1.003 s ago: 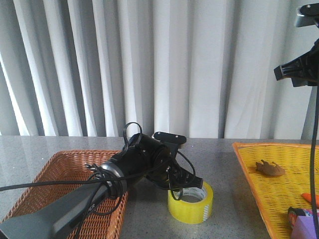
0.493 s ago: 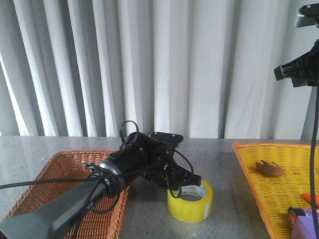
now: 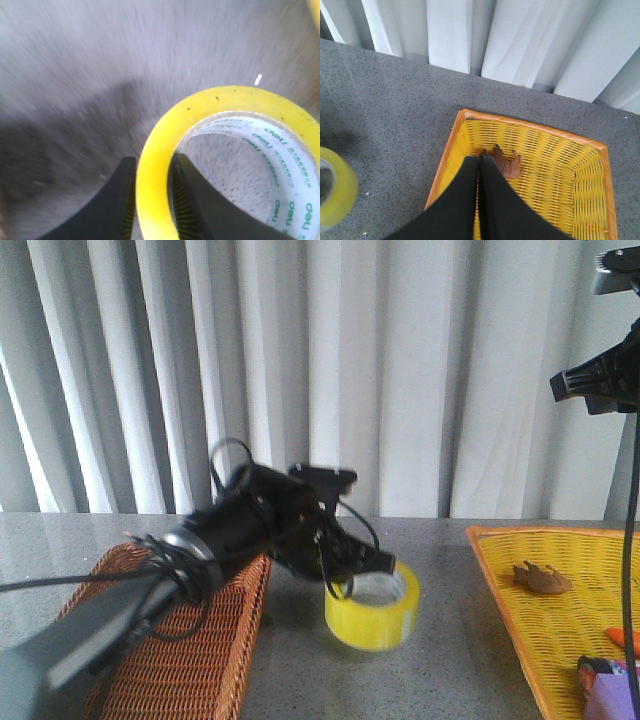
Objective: Transfer tape with both arms
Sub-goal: 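Close the left gripper on the tape rim and lift it, then move the tape over the brown basket and lower it inside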
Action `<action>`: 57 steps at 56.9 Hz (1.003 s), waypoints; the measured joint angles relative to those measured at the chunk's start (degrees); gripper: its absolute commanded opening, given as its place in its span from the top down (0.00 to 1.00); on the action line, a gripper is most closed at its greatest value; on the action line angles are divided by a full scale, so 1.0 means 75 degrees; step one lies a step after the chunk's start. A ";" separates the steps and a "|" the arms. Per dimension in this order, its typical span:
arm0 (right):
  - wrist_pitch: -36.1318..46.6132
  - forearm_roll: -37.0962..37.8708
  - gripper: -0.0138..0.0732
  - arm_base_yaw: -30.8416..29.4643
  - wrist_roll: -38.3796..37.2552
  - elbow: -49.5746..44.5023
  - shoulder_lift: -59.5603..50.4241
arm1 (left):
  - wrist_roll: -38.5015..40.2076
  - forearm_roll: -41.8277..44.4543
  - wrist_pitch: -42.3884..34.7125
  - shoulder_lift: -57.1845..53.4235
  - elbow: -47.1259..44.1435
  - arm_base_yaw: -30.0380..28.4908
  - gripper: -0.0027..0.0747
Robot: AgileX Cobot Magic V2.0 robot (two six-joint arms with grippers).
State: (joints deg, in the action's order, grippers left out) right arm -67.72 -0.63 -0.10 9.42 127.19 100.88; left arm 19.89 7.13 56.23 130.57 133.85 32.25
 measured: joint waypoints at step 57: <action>-0.0006 0.0000 0.85 0.0000 -0.0009 0.0000 0.0000 | -0.0447 0.0364 0.1390 -0.1727 -0.0774 -0.2530 0.82</action>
State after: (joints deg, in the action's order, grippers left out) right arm -67.76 -0.63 -0.10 9.36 127.19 100.88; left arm 16.54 9.86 66.65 117.62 128.05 13.28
